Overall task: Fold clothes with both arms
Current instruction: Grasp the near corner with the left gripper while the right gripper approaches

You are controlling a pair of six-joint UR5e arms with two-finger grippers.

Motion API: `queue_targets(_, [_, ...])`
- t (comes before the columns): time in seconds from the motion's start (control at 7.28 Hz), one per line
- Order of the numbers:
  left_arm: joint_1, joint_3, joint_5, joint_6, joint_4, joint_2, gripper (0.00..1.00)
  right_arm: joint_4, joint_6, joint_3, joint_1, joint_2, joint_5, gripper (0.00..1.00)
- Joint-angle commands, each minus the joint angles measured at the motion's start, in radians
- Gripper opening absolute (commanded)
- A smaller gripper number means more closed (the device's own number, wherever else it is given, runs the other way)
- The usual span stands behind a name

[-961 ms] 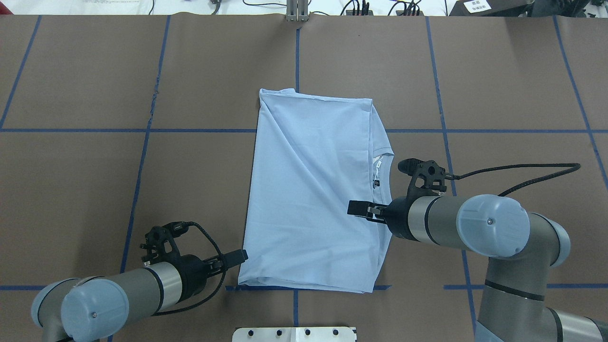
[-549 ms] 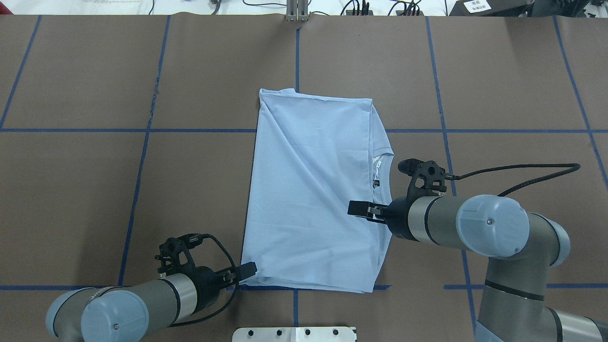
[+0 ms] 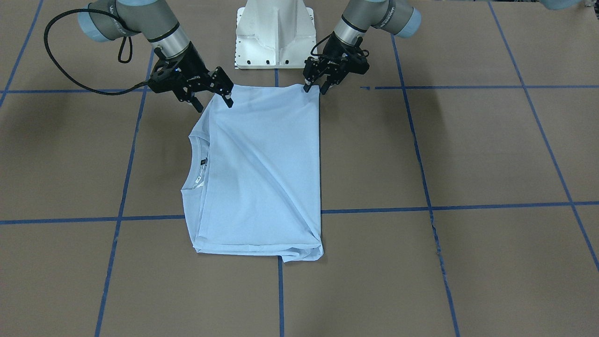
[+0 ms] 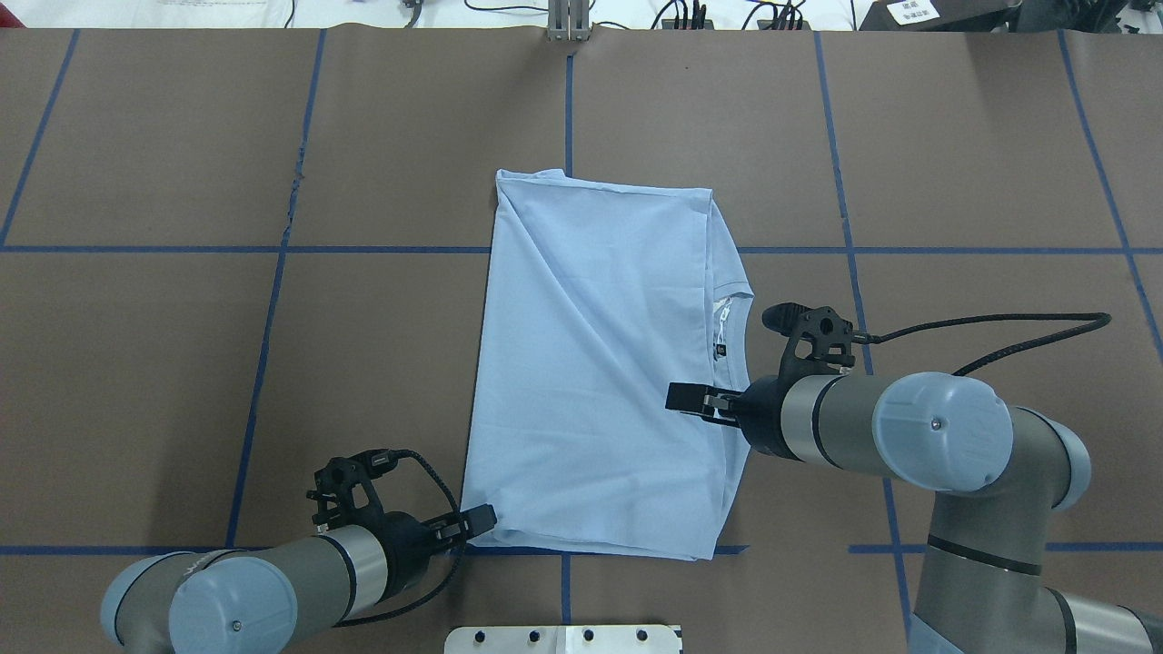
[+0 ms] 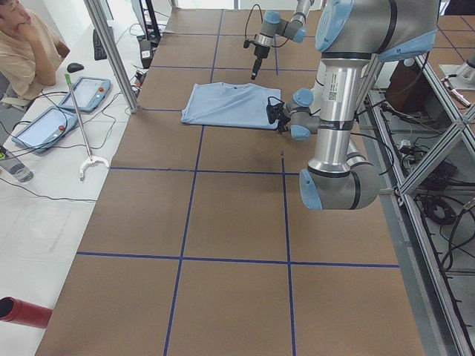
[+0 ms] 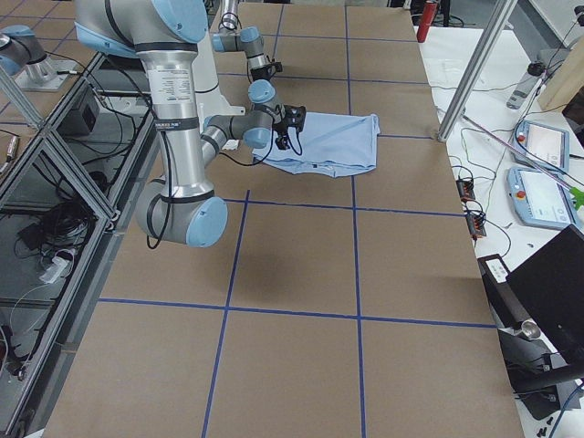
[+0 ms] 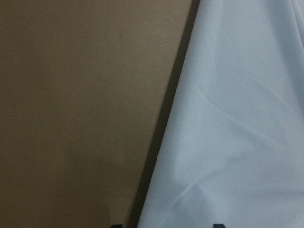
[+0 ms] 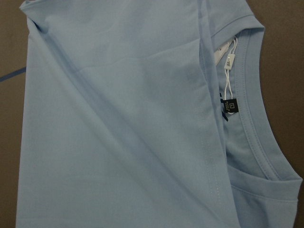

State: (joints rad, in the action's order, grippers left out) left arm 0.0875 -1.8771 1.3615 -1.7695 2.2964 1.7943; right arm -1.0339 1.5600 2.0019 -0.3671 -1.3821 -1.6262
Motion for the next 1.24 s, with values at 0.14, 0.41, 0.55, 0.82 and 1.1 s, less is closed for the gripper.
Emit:
queue_targets(0.14, [-0.002, 0.009, 0.004, -0.001, 0.0, 0.004, 0.66, 0.0, 0.0, 0.0, 0.0, 0.0, 0.0, 1.0])
queue_targets(0.41, [-0.015, 0.016, 0.004, -0.001, 0.0, 0.016, 0.66, 0.0, 0.0, 0.0, 0.0, 0.0, 0.0, 1.0])
queue_targets(0.55, [-0.015, 0.016, 0.005, -0.001, 0.0, 0.017, 0.64, 0.0, 0.0, -0.002, 0.0, 0.0, 0.0, 1.0])
queue_targets(0.82, [-0.015, 0.012, 0.007, -0.001, 0.0, 0.023, 0.09, 0.0, 0.0, -0.002, 0.0, -0.003, 0.0, 1.0])
queue_targets(1.1, [-0.014, -0.004, 0.008, -0.001, 0.0, 0.022, 0.0, 0.0, 0.011, -0.008, 0.0, -0.015, 0.002, 1.0])
